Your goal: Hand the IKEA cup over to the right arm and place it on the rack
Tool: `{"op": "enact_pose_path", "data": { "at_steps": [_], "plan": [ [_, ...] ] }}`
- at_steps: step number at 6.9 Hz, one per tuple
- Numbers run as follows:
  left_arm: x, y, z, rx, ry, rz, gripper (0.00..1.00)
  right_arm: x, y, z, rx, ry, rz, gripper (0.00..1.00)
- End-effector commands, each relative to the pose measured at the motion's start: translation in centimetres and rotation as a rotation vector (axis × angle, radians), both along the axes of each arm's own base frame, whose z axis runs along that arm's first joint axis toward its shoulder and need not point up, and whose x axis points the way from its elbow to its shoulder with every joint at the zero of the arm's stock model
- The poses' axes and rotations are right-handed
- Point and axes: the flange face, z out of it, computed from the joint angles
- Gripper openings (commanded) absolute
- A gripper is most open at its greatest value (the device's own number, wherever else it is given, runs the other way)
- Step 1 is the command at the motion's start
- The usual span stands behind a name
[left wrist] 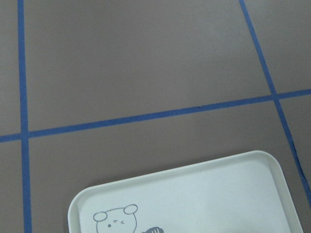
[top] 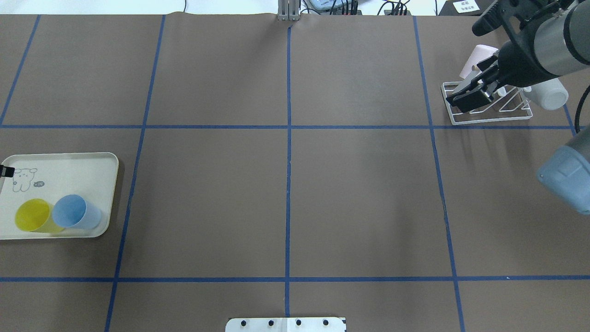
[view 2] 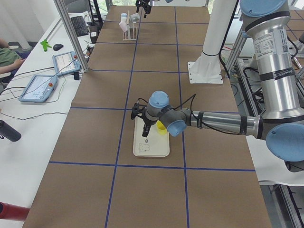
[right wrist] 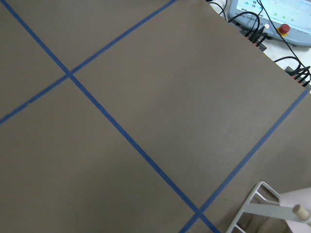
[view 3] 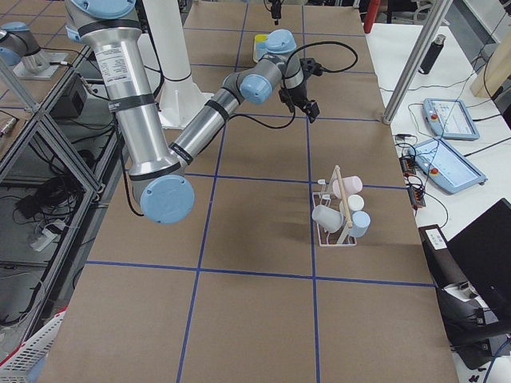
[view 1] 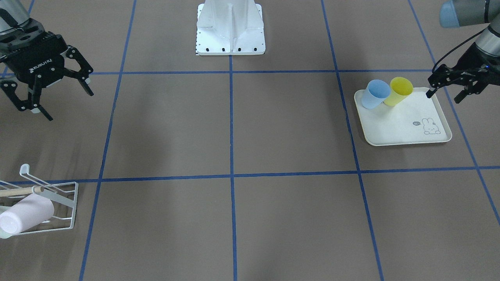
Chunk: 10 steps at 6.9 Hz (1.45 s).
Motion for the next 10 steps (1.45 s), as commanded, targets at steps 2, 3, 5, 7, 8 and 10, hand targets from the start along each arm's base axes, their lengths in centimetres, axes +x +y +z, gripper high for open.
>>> {"op": "enact_pose_path", "data": {
  "at_steps": [2,3,5,7,8,10],
  "plan": [
    [3.6,3.4,1.3,-0.003,-0.019,0.063,1.00,-2.6,1.2,-1.1,-0.033,-0.038,-0.017,0.99],
    [4.4,4.0,1.5,-0.008,-0.021,0.087,1.00,-2.6,1.1,-1.1,-0.031,-0.036,-0.016,0.99],
    [4.6,4.2,1.6,-0.012,-0.022,0.095,0.63,-2.7,1.2,-1.1,-0.029,-0.036,-0.016,0.99],
    [4.6,4.3,1.1,-0.019,-0.008,0.095,0.07,-2.7,1.1,-1.1,-0.029,-0.034,-0.016,0.99],
    [4.6,4.3,0.4,-0.023,0.005,0.085,0.00,-2.7,1.1,-1.0,-0.029,-0.033,-0.016,0.99],
    [4.7,4.2,0.2,-0.030,0.009,0.076,0.00,-2.9,1.0,-1.1,-0.020,-0.029,-0.022,0.99]
  ]
}}
